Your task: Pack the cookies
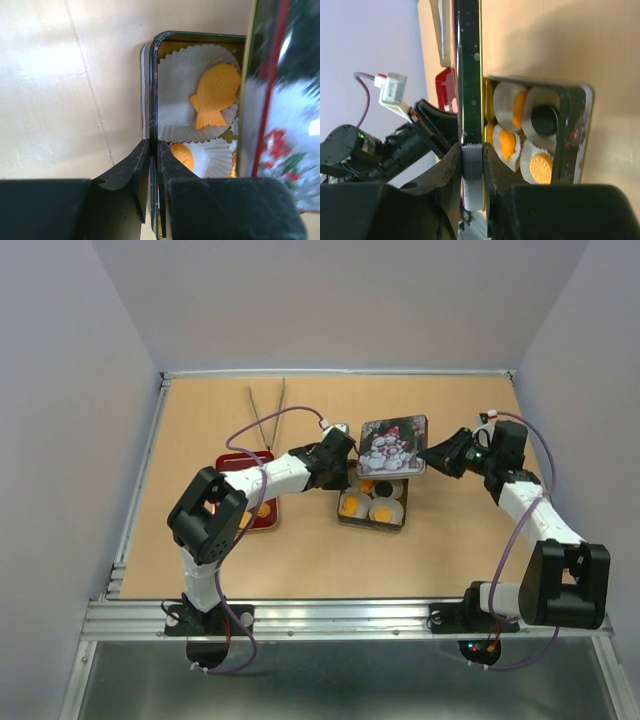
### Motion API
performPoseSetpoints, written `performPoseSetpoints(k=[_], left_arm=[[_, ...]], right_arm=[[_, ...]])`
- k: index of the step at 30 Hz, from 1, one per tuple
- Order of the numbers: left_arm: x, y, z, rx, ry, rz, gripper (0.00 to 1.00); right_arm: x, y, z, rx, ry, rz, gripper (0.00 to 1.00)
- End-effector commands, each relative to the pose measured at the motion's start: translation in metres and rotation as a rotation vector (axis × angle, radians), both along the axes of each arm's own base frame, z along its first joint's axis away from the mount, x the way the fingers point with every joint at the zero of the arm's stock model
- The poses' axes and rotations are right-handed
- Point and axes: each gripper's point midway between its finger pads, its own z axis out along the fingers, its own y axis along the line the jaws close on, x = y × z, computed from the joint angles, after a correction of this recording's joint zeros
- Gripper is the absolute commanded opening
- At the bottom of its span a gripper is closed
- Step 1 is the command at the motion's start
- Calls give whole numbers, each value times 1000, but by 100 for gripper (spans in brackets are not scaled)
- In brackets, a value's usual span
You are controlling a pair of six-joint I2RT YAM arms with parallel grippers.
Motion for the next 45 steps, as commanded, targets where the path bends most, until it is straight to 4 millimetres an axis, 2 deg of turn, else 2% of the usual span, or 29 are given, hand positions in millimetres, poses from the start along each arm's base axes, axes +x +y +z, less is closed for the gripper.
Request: performPoseSetpoints(k=[1, 2, 3, 6, 11, 14, 16, 20, 21, 22, 25, 29, 30, 31, 32, 34, 35, 37, 45], left_arm=[[5, 24, 18, 55, -42, 49, 13], [6, 27, 18, 64, -44, 56, 13], [6, 32, 15, 74, -39, 69, 13], [6, 48, 13, 100, -30, 108, 13], [2, 58, 10, 98, -18, 142, 14], [0, 60, 8, 89, -9, 157, 22], [0, 58, 10, 76, -11, 160, 34], [1, 54, 26, 46, -24, 150, 52], [3, 51, 34, 32, -36, 152, 54], [2, 53, 38, 36, -35, 153, 54], [6, 59, 68, 30, -83, 184, 57], [8, 78, 86, 48, -105, 233, 58], [8, 83, 88, 46, -107, 242, 58], [9, 92, 85, 49, -103, 261, 58], [8, 97, 91, 30, -114, 270, 58], [5, 107, 84, 26, -104, 283, 58], [7, 112, 88, 0, -115, 296, 58], [4, 120, 81, -1, -103, 305, 57], [0, 125, 73, -18, -100, 307, 55]], right_arm=[[-10, 11, 12, 125, -73, 43, 1], [-14, 14, 11, 156, -74, 47, 1], [-27, 19, -1, 201, -40, 73, 0], [-38, 26, -4, 322, -6, 71, 0], [-47, 39, 4, 335, -60, 114, 0], [-47, 43, 7, 338, -64, 119, 0], [-48, 44, 4, 340, -52, 125, 0], [-48, 45, -4, 337, -39, 127, 1], [-49, 46, -8, 339, -27, 127, 1], [-49, 47, -10, 338, -23, 130, 0], [-51, 52, -19, 338, -6, 143, 0], [-51, 53, -31, 335, 12, 135, 0], [-55, 62, -32, 334, 12, 162, 0], [-55, 63, -33, 331, 10, 165, 0], [-56, 64, -35, 330, 14, 166, 0], [-57, 65, -41, 326, 24, 166, 0], [-57, 65, -44, 321, 25, 168, 0], [-57, 66, -47, 317, 29, 175, 0], [-59, 66, -66, 296, 46, 164, 0]])
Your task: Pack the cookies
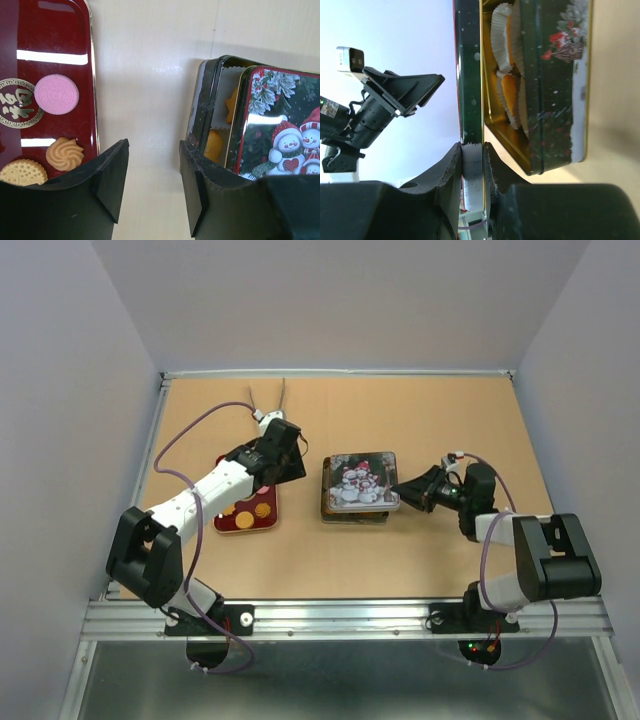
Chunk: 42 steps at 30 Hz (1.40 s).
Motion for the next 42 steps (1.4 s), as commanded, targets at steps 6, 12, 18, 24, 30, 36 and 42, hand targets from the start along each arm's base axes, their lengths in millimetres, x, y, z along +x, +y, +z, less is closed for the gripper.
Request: performPoseSetpoints(k=[6, 12, 18, 24, 30, 36, 42], left_arm=[[1, -5, 2, -36, -28, -8, 55], [1, -14, -10, -66, -8, -30, 54], [-2, -26, -37, -106, 36, -61, 53], [-7, -33, -55, -137, 67, -77, 52], [-8, -39, -62, -157, 81, -92, 52], [-8, -42, -64, -172, 85, -96, 51], [-9, -44, -66, -173, 84, -100, 51]], right_arm=[[-7, 3, -15, -11, -50, 4, 0], [-9, 5, -22, -23, -50, 8, 0], [-10, 4, -35, -47, -40, 8, 0], [-13, 3, -47, -64, -38, -1, 1], [-16, 2, -61, -69, -15, -16, 11], [-15, 2, -67, -72, -6, -22, 29], [-13, 3, -71, -73, 3, -25, 34]])
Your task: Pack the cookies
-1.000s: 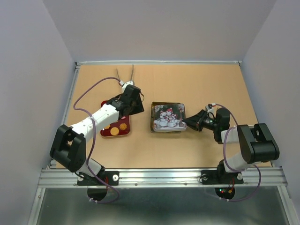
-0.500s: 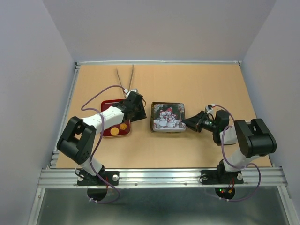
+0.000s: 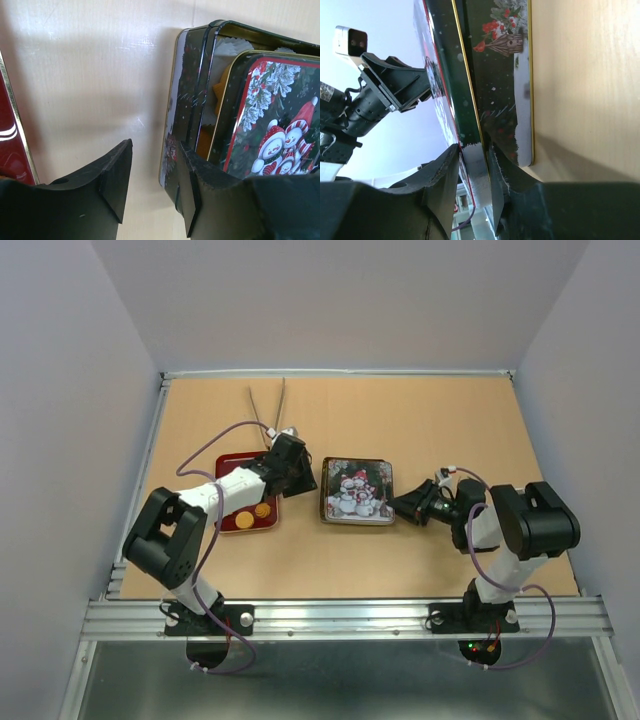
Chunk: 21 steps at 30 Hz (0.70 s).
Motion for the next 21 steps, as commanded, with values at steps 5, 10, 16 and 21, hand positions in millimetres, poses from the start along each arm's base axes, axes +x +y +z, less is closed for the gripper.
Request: performPoseSetpoints(k=[5, 10, 16, 21], left_arm=[[-7, -15, -3, -38, 8, -42, 51], [-12, -24, -7, -46, 17, -70, 50], [-15, -34, -7, -59, 16, -95, 50], [-15, -35, -9, -58, 17, -96, 50]], right_arm=[[-1, 0, -6, -26, -8, -19, 35], [6, 0, 3, -15, -24, -38, 35], [16, 4, 13, 1, -40, -39, 35], [22, 6, 17, 9, -50, -33, 38]])
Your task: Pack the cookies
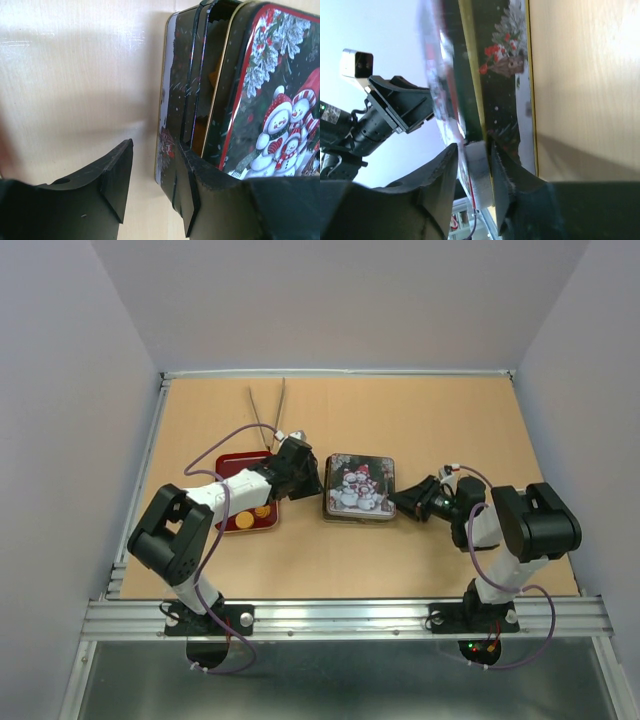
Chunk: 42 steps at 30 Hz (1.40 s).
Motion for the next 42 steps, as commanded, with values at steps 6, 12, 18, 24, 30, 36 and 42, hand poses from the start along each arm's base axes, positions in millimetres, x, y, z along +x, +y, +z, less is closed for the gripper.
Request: performPoseSetpoints(k=[6, 12, 18, 24, 30, 36, 42], left_arm=[[-8, -18, -3, -35, 12, -54, 50], [-8, -19, -4, -37, 13, -58, 50], [-8, -21, -4, -38, 14, -63, 50], [-9, -25, -3, -46, 14, -73, 50], [-11, -28, -3, -51, 16, -83, 50], [-8, -32, 2, -68, -2, -86, 50], [-8, -35, 4, -77, -6, -89, 50]], right_arm=[[19, 14, 20, 13, -70, 27, 63], [21, 20, 21, 8, -72, 44, 75], [22, 27, 7, -104, -27, 79, 76], [40, 26, 4, -348, -26, 106, 81], [48, 24, 6, -385, -18, 98, 88], [48, 33, -1, -455, 21, 123, 97], [49, 31, 1, -560, 62, 111, 100]])
